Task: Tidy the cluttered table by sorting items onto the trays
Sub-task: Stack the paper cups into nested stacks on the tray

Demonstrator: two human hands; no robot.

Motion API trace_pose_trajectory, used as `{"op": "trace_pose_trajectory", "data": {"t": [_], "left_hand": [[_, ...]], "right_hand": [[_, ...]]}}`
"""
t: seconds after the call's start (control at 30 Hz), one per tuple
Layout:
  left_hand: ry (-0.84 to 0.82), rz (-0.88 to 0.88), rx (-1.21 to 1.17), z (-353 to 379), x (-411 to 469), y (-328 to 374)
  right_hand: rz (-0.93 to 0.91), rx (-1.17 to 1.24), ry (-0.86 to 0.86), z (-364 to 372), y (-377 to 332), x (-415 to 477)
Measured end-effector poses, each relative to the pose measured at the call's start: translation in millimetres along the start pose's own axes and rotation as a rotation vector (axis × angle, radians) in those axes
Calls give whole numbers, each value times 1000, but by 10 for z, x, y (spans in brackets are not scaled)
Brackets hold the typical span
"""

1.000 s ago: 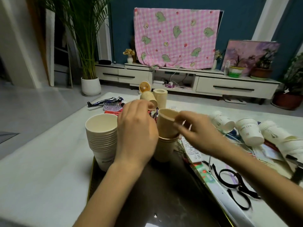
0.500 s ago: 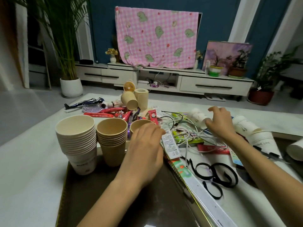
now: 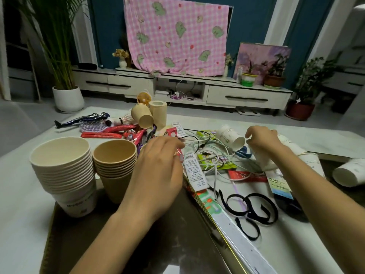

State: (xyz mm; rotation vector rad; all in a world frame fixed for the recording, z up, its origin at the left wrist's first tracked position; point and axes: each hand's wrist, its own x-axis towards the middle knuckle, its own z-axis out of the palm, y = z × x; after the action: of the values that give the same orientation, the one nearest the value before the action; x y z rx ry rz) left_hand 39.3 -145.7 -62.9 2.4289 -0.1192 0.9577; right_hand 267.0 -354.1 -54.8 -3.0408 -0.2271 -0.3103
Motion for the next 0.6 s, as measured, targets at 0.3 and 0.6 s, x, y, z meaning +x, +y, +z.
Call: {"op": "trace_pose_trajectory", "data": {"t": [0.3, 0.6], "left_hand": [[540, -265, -184, -334, 108, -127], [795, -395, -224, -686, 117, -270]], "right_hand": [[-542, 634, 575, -736, -840, -885], [-874, 1031, 575, -698, -2044, -1397]]}}
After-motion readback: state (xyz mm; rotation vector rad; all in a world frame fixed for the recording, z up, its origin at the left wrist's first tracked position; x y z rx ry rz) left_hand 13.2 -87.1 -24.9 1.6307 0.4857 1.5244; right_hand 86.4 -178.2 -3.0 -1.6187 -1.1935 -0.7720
